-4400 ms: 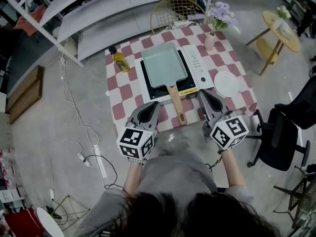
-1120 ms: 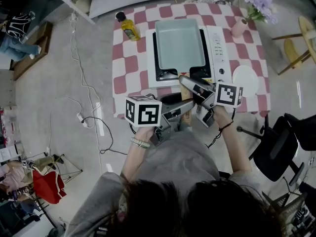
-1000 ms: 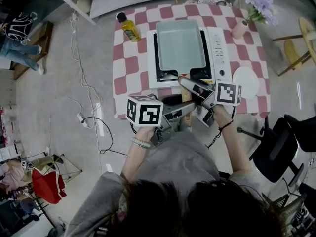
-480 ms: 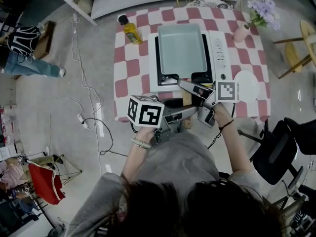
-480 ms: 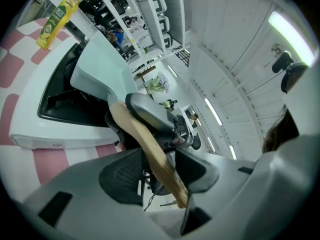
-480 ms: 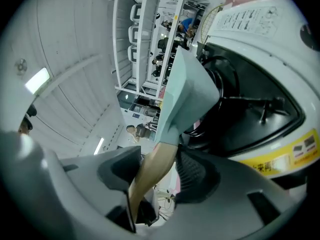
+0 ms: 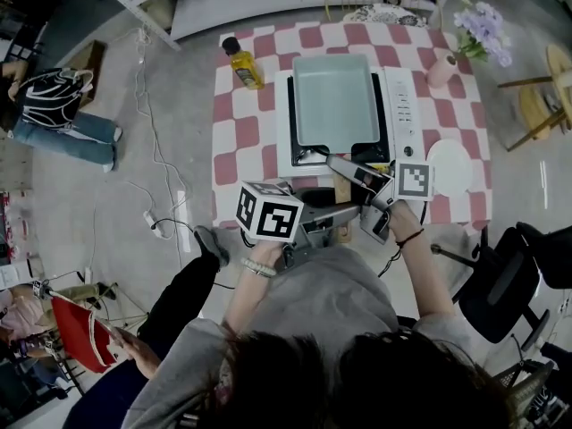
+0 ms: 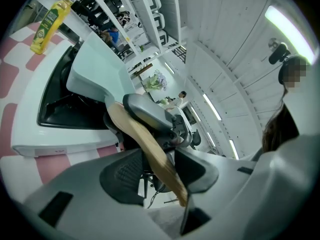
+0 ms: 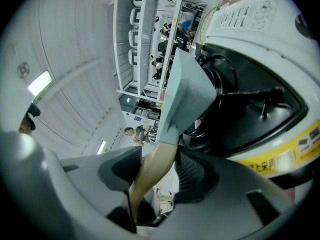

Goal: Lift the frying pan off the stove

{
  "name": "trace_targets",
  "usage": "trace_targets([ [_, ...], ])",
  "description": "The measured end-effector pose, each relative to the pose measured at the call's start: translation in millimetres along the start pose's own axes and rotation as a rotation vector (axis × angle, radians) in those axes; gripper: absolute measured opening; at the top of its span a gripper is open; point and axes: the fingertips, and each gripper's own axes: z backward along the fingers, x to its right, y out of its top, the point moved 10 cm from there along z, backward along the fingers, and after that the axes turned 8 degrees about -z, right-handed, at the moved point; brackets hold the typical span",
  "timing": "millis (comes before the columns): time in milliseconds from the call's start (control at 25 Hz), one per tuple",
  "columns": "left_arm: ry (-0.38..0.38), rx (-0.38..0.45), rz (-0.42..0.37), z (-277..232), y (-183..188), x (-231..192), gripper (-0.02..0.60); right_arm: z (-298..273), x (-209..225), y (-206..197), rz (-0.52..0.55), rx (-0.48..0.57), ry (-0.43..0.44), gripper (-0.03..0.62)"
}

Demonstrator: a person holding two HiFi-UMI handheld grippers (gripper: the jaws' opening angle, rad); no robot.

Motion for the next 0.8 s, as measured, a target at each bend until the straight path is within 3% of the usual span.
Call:
trace_targets([
  [800, 0.008, -0.008, -0.083, 5.5, 11.3, 9.3, 0.207, -0.6, -14.7, 2.3, 0.022, 0.053, 0.032, 0.216],
])
